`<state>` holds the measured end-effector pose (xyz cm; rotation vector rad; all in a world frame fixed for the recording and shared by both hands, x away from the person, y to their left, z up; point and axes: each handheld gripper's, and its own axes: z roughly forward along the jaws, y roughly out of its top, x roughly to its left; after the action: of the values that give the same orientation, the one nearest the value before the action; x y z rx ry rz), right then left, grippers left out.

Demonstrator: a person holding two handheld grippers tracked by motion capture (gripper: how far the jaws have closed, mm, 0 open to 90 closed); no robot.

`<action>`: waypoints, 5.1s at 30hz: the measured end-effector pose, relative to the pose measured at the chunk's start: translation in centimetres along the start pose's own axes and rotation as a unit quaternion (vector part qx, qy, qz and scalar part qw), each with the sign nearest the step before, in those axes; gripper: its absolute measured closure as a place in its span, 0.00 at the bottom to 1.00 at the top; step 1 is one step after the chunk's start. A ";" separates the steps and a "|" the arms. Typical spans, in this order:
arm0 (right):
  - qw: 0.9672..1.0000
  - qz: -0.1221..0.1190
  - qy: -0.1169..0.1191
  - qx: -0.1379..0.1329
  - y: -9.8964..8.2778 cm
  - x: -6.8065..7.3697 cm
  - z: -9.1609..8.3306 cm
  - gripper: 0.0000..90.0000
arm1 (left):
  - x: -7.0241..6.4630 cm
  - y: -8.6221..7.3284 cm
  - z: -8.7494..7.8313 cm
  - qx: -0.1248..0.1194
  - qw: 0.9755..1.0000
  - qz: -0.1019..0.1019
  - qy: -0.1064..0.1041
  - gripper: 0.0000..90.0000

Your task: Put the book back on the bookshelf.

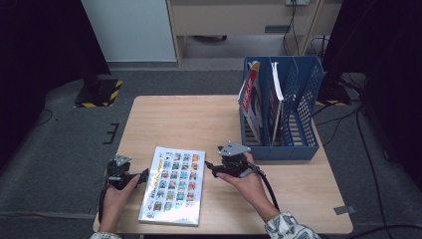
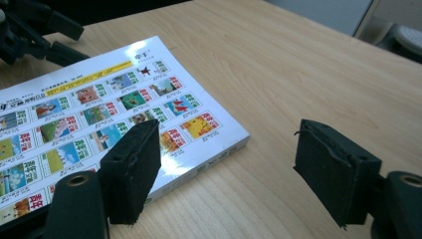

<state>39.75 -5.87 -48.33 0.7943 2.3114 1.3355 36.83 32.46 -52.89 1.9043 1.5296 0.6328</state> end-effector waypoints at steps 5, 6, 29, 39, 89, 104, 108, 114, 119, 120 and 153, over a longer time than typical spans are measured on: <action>1.000 0.005 0.014 0.022 -0.4 0.4 0.7 0.23 | 0.1 0.6 -0.8 -0.014 1.000 -0.005 -0.006 0.08; 0.999 0.006 0.015 0.027 -0.5 0.4 0.7 0.22 | 0.0 0.8 -1.1 -0.018 1.000 -0.006 -0.009 0.08; 0.997 0.013 0.058 0.039 -1.4 1.1 1.3 0.09 | -3.5 2.4 -0.6 -0.018 0.993 0.006 -0.117 0.07; 0.994 0.016 0.086 0.060 -2.0 2.1 2.0 0.16 | -4.5 2.8 1.9 0.008 0.992 0.018 -0.125 0.15; 0.987 0.070 0.115 0.090 -3.3 2.9 5.2 0.15 | -7.4 2.6 -1.5 -0.077 0.987 0.064 -0.129 0.90; 0.985 0.073 0.123 0.093 -3.3 2.7 5.0 0.12 | -8.0 2.9 -2.9 -0.150 0.974 0.071 -0.154 0.91; 0.984 0.079 0.129 0.090 -3.3 2.6 5.1 0.11 | -8.1 3.1 -3.4 -0.162 0.971 0.072 -0.158 0.91; 0.982 0.086 0.140 0.089 -3.2 2.3 5.4 0.09 | -8.1 3.2 -3.5 -0.177 0.968 0.074 -0.160 0.91; 0.980 0.104 0.149 0.084 -3.2 2.0 5.6 0.08 | -8.1 3.4 -4.0 -0.192 0.965 0.073 -0.164 0.91; 0.979 0.107 0.152 0.081 -3.2 1.8 5.7 0.07 | -8.1 3.4 -4.0 -0.194 0.964 0.073 -0.165 0.91; 0.967 0.159 0.187 0.066 -2.8 0.9 7.0 0.16 | -7.7 4.1 -2.9 -0.192 0.966 0.048 -0.168 0.91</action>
<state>42.13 -1.66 -54.22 1.0707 2.6740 1.5939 35.91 24.82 -47.91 1.6883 1.0220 0.5654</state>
